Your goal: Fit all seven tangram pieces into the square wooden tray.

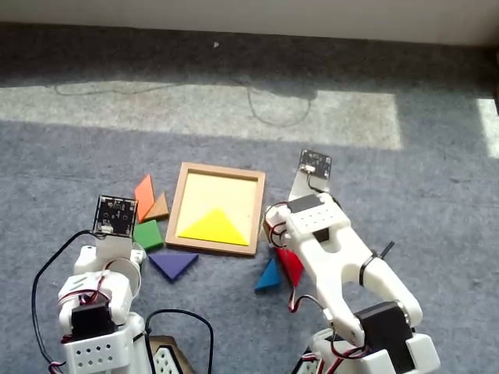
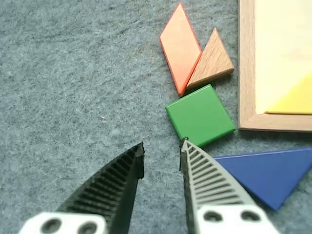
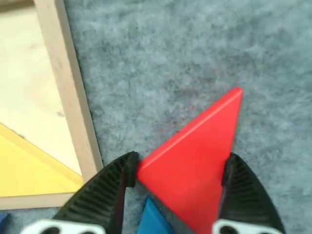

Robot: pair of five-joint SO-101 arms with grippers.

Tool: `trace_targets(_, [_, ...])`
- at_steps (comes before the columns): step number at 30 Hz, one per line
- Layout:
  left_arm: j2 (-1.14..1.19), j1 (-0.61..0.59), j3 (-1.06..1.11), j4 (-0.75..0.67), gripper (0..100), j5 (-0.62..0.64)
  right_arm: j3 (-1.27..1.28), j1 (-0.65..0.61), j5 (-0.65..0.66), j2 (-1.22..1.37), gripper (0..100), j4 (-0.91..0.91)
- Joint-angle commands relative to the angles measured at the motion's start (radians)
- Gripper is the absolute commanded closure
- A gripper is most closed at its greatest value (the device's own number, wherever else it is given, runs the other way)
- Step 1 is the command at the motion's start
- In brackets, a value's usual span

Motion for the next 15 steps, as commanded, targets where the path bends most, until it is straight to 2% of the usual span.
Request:
trace_targets(1, [-0.031, -0.008, -0.005, -0.002, 85, -0.012, -0.050, -0.013, 0.012, -0.022, 81.5, 0.041])
trace_targets(5, [-0.031, -0.008, -0.005, -0.002, 85, -0.012, -0.087, -0.016, 0.086, -0.030, 81.5, 0.082])
trace_targets(15, [-0.031, -0.008, -0.004, -0.015, 85, -0.012, -0.163, -0.139, 0.095, -0.219, 81.5, 0.137])
